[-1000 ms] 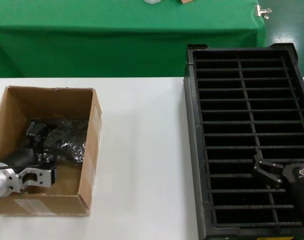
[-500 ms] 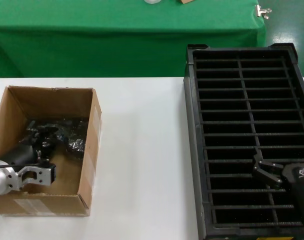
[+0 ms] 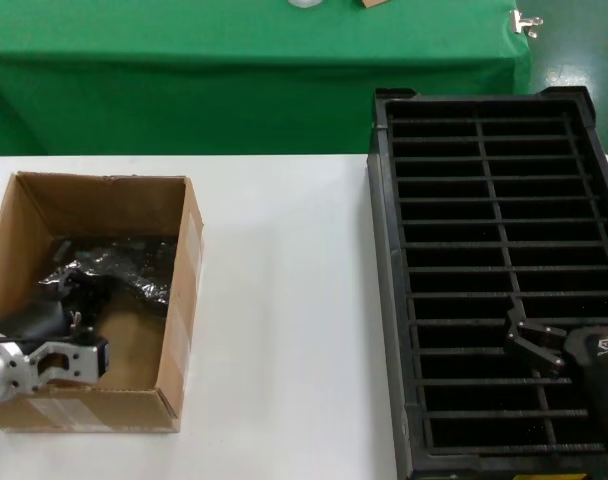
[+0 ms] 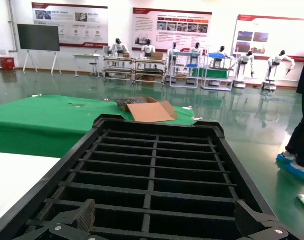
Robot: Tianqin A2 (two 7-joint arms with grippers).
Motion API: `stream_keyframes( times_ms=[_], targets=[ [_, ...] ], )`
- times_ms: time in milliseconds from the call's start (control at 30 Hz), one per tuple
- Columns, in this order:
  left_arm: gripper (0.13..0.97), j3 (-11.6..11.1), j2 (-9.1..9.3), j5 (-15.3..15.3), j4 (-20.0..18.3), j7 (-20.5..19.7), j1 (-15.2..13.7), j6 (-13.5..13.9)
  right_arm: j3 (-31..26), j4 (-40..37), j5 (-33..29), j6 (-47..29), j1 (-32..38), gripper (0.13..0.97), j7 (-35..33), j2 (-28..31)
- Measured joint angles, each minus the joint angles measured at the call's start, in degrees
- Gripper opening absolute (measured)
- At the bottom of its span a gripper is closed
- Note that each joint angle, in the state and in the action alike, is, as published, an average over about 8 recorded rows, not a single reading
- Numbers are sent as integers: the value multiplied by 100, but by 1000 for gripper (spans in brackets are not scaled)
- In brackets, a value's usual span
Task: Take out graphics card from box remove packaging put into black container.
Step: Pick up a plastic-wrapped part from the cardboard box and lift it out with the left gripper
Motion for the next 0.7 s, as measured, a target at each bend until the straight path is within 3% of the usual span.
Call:
stream_keyframes(
  times_ms=[233, 533, 700],
  targets=[
    [148, 163, -231, 257, -479, -627, 232, -70, 0, 0, 0, 0, 0, 966, 0, 0],
    [140, 144, -382, 285, -885, -830, 399, -266, 0, 0, 0, 0, 0, 966, 0, 0],
    [139, 73, -524, 356, -1333, -1030, 545, -466, 0, 0, 0, 0, 0, 966, 0, 0]
  ],
)
